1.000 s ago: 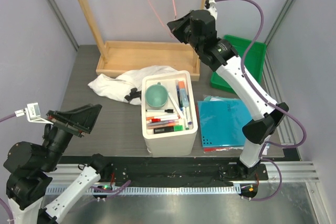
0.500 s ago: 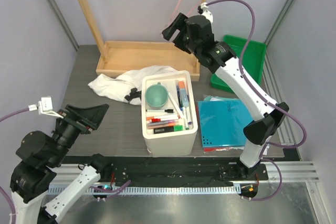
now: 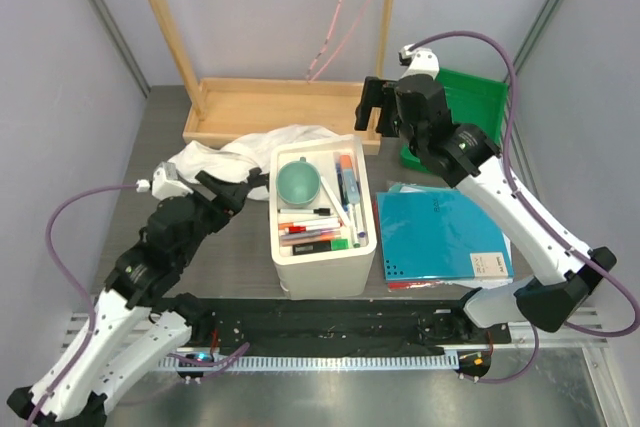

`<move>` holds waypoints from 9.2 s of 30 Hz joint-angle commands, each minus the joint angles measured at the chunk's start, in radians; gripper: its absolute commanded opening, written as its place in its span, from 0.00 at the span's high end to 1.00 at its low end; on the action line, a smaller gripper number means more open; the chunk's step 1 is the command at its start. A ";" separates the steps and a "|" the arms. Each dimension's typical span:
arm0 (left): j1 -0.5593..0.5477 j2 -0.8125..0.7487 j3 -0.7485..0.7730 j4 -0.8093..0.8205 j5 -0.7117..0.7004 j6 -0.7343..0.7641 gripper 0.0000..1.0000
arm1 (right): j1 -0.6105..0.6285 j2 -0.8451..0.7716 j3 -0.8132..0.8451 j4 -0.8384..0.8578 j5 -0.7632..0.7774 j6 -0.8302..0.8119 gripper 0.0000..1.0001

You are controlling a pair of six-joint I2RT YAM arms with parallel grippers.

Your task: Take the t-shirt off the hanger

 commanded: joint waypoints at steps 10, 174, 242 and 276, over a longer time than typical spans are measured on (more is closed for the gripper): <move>0.260 0.683 0.259 0.043 -0.043 -0.273 0.13 | -0.006 -0.099 -0.070 0.001 0.013 -0.002 0.01; 0.376 0.766 0.923 -0.198 0.647 0.316 0.33 | -0.101 -0.173 0.106 0.368 0.095 -0.468 0.99; 0.342 0.650 0.942 -0.350 0.400 0.656 0.17 | -0.803 1.034 0.859 -0.318 -0.240 0.261 0.99; 0.241 0.690 0.919 -0.264 0.442 0.603 0.14 | -0.813 0.670 0.651 -0.487 -0.219 0.050 0.04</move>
